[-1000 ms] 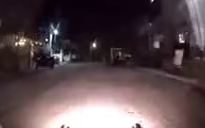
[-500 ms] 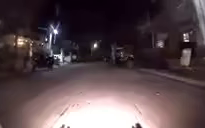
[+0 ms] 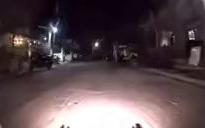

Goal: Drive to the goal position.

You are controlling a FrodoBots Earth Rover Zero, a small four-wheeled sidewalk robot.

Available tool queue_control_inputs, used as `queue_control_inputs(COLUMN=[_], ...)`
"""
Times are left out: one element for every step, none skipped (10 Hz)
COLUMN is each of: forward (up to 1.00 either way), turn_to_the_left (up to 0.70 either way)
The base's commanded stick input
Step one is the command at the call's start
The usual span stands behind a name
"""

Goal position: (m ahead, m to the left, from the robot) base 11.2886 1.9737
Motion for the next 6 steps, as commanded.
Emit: queue_control_inputs(forward=[0.85,0.85,0.85,0.85,0.85,0.85], turn_to_the_left=[0.0,0.0,0.0,0.0,0.0,0.0])
